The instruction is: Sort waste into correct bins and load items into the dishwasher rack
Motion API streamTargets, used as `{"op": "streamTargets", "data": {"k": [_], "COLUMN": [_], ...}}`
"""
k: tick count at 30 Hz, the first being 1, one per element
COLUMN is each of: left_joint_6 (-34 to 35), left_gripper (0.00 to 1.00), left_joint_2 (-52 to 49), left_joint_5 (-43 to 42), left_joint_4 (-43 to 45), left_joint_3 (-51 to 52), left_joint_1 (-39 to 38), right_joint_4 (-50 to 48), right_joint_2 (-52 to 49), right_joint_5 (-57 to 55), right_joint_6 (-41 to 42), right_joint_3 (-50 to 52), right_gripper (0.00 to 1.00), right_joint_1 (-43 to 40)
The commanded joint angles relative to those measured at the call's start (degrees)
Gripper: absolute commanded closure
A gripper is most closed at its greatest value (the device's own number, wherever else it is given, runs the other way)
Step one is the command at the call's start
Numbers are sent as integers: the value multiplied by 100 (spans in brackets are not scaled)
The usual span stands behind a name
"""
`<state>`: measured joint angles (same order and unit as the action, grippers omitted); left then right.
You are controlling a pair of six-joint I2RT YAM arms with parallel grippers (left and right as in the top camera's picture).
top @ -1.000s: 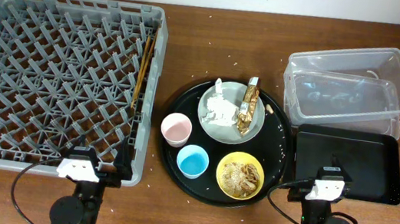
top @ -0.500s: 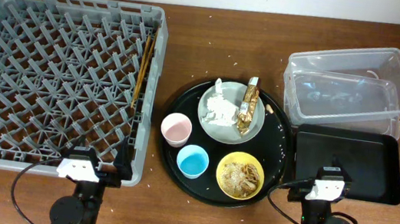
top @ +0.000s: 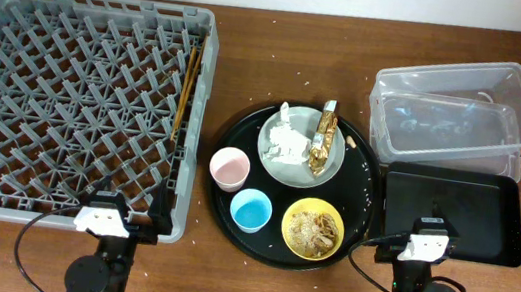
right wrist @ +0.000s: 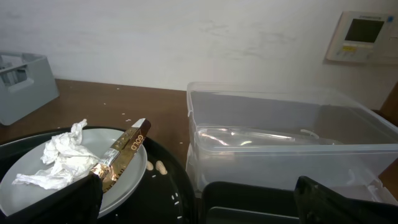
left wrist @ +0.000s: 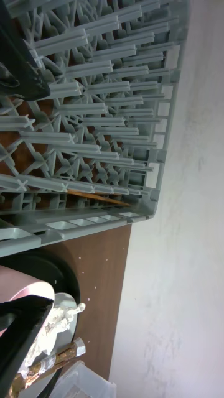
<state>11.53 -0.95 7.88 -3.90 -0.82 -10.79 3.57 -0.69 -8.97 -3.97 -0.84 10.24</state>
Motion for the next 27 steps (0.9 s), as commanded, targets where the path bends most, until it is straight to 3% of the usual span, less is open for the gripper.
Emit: {"op": "streamTargets", "data": {"k": [1,9,13,19,23,27], "left_joint_6": [-52,-50,-50,-55,-85,-122], "left_gripper": [1,1,1,1,1,1], "left_joint_2": [28,28,28,28,-188,-1488], "left_joint_5": [-61,114,-1047,-1196,-1084,-940], "left_joint_4": [-9,66,658,1506,940,-286], "left_joint_3": [31,28,28,-68,-833,-2509], "left_joint_1": [9,9,9,9,9,9], "right_joint_4": [7,2,2,4,223,1156], "right_joint_2": [26,26,26,26,-59,-1113], "right_joint_5": [-28,-7,9,1773,1867,1869], "right_joint_6": [-11,-9,-4,-7,-9,-7], "right_joint_3": [52,52,52,-199,-1008,-2531], "right_gripper": [2,2,2,2,2,2], "right_joint_1": [-13,-13,-13,-13,-13,-13]}}
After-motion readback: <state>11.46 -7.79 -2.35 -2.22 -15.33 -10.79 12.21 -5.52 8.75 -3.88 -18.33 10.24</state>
